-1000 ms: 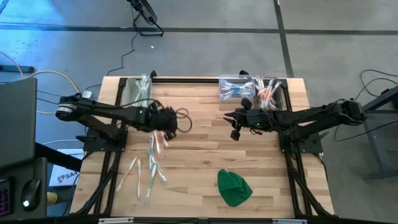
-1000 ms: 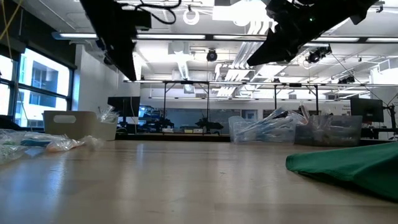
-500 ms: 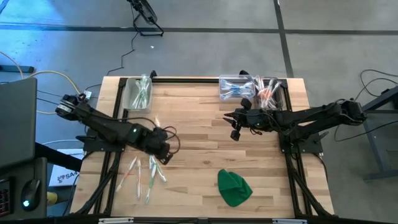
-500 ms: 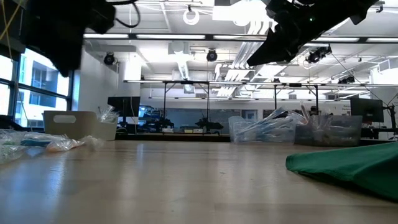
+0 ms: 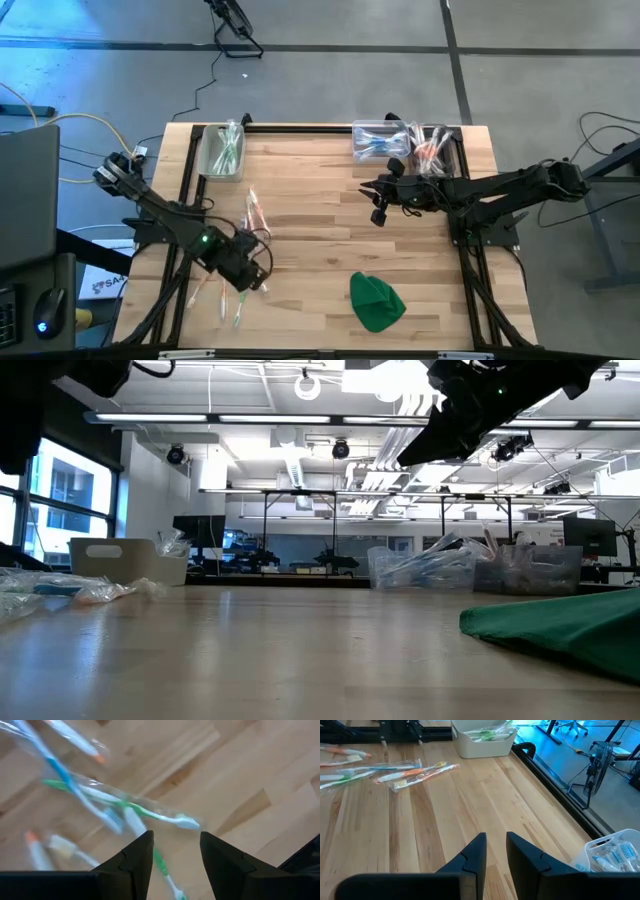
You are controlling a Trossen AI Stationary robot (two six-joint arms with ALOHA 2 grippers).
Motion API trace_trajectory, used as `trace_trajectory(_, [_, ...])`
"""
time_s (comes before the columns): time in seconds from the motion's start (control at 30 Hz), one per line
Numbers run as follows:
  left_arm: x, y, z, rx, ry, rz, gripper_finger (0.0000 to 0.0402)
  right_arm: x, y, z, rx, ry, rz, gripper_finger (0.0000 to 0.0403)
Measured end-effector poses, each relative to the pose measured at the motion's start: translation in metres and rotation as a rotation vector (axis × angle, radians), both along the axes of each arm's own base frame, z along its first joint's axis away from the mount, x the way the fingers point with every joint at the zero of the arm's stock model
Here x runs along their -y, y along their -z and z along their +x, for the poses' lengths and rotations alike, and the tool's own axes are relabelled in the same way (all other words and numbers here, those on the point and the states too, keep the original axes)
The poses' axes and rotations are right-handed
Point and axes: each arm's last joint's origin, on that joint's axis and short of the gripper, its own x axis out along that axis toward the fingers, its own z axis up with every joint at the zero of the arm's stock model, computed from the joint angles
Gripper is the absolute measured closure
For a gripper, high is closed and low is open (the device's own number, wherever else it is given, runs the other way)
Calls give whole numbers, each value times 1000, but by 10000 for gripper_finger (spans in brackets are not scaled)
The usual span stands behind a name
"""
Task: Pick & Place Toothbrushes
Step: Put the green toothbrush into the gray bin
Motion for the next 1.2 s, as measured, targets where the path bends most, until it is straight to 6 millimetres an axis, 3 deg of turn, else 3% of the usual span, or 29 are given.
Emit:
trace_trajectory(0.23, [25,24,22,32,30,-58,242,0,-1,0,7,-5,-9,337])
trace_trajectory(0.5, [34,48,28,-106,43,-119,242,0,-2,1,11,-9,-16,337])
trace_trajectory(0.77, [33,51,26,-161,59,-112,242,0,-2,1,15,-7,-12,337])
trace_trajectory(0.97, [26,53,14,-305,11,-74,242,0,-2,1,17,-6,-12,337])
trace_trajectory(1.2, [27,53,16,-273,-6,-72,242,0,-2,1,17,-7,-13,337])
